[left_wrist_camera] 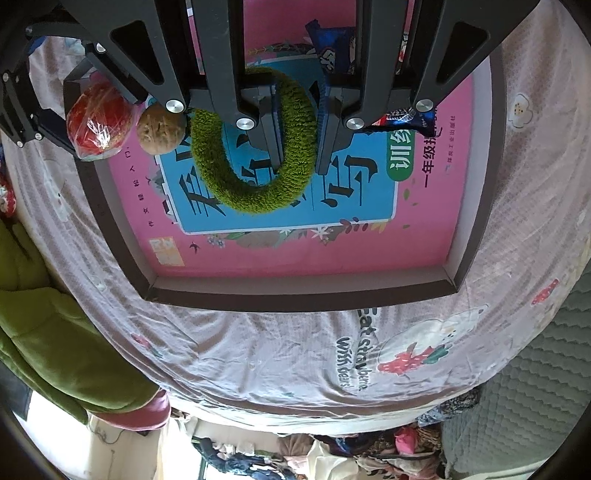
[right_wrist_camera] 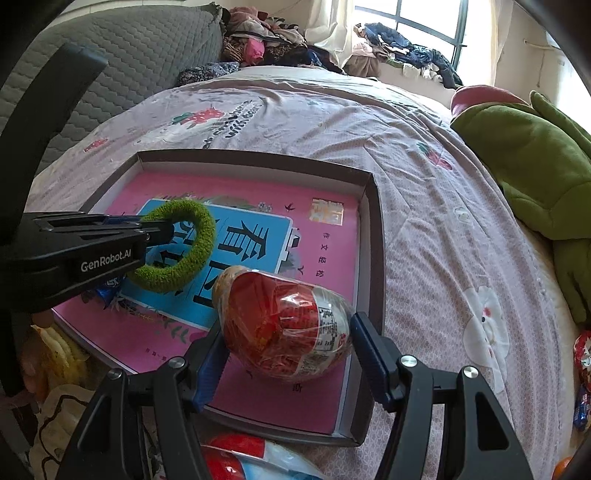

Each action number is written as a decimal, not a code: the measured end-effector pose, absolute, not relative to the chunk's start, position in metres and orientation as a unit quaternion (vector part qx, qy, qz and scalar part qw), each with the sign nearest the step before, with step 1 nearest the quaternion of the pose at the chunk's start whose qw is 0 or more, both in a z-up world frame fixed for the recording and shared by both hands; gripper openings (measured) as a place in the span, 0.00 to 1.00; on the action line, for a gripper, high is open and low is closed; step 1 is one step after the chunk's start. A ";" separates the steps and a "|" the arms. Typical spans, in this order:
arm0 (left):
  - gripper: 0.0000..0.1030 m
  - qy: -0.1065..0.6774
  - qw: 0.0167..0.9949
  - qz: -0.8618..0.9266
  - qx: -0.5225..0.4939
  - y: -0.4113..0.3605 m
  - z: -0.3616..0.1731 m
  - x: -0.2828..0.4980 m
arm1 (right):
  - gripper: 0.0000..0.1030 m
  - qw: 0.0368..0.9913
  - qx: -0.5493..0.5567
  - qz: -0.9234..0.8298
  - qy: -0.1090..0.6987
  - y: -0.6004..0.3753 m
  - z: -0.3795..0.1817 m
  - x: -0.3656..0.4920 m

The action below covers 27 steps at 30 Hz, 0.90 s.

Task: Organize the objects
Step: 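Release the green ring into the box with the left tool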

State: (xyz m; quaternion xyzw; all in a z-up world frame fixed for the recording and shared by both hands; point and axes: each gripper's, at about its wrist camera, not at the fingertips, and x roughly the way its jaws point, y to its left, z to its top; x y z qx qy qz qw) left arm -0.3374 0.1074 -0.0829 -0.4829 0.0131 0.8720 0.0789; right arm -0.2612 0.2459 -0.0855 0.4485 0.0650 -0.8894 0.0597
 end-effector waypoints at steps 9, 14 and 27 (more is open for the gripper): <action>0.20 0.026 0.070 0.873 -0.482 0.109 -0.083 -0.336 | 0.63 0.058 0.453 -0.888 0.061 0.247 -0.086 -0.263; 0.24 0.029 0.065 0.874 -0.481 0.106 -0.079 -0.336 | 0.63 0.052 0.453 -0.887 0.068 0.246 -0.085 -0.263; 0.54 0.027 0.064 0.880 -0.470 0.097 -0.052 -0.323 | 0.64 0.051 0.456 -0.886 0.072 0.242 -0.071 -0.259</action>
